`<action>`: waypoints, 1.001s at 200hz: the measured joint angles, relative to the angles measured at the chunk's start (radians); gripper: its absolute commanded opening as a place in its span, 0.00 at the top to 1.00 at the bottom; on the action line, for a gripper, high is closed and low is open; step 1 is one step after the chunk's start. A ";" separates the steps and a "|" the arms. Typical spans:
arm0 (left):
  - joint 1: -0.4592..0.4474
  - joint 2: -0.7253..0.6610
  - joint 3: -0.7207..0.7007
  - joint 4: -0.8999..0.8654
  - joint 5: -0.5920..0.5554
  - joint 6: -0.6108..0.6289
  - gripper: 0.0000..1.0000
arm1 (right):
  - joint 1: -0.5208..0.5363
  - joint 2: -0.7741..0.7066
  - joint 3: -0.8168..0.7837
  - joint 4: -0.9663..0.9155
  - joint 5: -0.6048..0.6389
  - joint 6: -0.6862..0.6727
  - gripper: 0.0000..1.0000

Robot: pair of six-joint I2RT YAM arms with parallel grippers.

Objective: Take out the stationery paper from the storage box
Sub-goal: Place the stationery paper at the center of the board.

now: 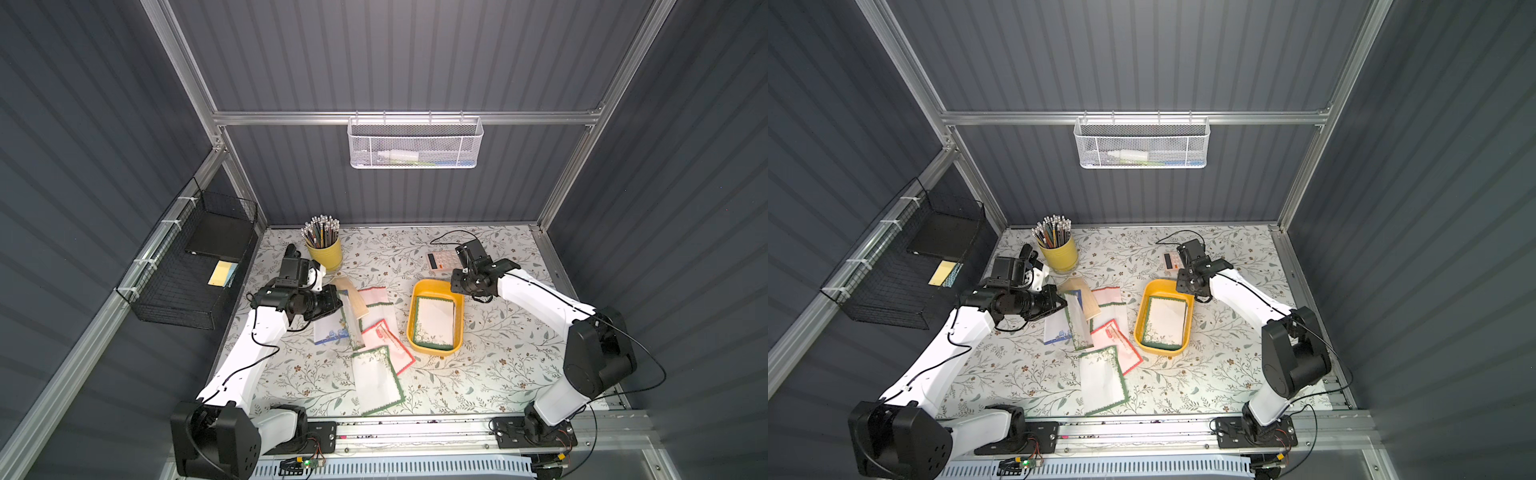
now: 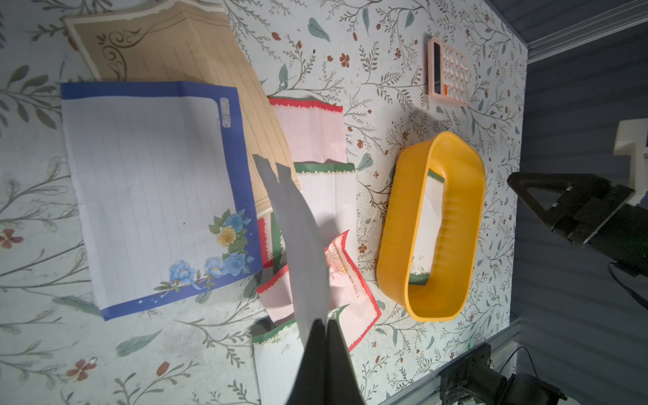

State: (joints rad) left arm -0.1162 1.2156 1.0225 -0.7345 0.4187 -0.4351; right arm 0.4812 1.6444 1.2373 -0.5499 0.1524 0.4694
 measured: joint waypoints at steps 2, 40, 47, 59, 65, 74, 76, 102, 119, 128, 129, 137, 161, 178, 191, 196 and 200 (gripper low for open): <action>0.000 0.000 -0.001 -0.001 -0.002 0.000 0.90 | 0.000 0.000 0.000 0.000 -0.001 0.000 0.54; 0.010 0.019 -0.046 -0.009 -0.050 -0.015 0.62 | 0.000 0.016 0.000 0.000 -0.019 -0.003 0.54; 0.012 0.024 -0.052 -0.015 -0.062 -0.018 0.57 | 0.000 0.021 0.000 -0.001 -0.021 -0.003 0.54; 0.018 0.033 -0.058 -0.032 -0.090 -0.018 0.47 | 0.000 0.025 0.000 0.000 -0.021 -0.003 0.54; 0.021 0.035 -0.059 -0.039 -0.102 -0.017 0.44 | 0.000 0.026 0.000 0.000 -0.022 -0.003 0.54; 0.027 0.037 -0.060 -0.047 -0.121 -0.021 0.38 | 0.000 0.026 0.000 0.000 -0.023 -0.003 0.54; 0.028 0.037 -0.060 -0.048 -0.125 -0.022 0.37 | 0.000 0.026 0.000 0.000 -0.023 -0.003 0.54; 0.045 0.037 -0.060 -0.064 -0.167 -0.022 0.26 | 0.000 0.027 0.000 0.000 -0.030 -0.003 0.54; 0.048 0.040 -0.057 -0.082 -0.203 -0.019 0.24 | 0.000 0.031 0.000 0.000 -0.038 -0.003 0.54; 0.048 0.044 -0.050 -0.101 -0.233 -0.020 0.24 | 0.000 0.032 0.000 0.000 -0.042 -0.003 0.54; 0.048 0.045 -0.048 -0.104 -0.239 -0.020 0.23 | 0.000 0.033 0.000 0.000 -0.043 -0.003 0.54; 0.048 0.051 -0.033 -0.126 -0.271 -0.020 0.21 | 0.000 0.034 0.000 -0.001 -0.045 -0.003 0.54; 0.048 0.064 0.036 -0.178 -0.355 -0.018 0.21 | 0.000 0.035 0.000 0.000 -0.055 -0.006 0.54; 0.051 0.064 0.097 -0.194 -0.383 -0.022 0.23 | 0.003 0.044 0.000 0.003 -0.063 -0.009 0.53; 0.052 0.064 0.135 -0.188 -0.389 -0.026 0.26 | 0.005 0.058 0.000 0.004 -0.074 -0.014 0.53; 0.052 0.064 0.148 -0.185 -0.389 -0.029 0.26 | 0.008 0.065 0.001 0.004 -0.077 -0.016 0.53; 0.052 0.064 0.157 -0.179 -0.388 -0.030 0.26 | 0.010 0.071 0.001 0.004 -0.079 -0.018 0.53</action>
State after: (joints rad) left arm -0.0639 1.2797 1.1793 -0.9138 0.0307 -0.4648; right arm 0.4908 1.7149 1.2385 -0.5461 0.0734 0.4515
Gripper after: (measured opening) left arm 0.747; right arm 0.468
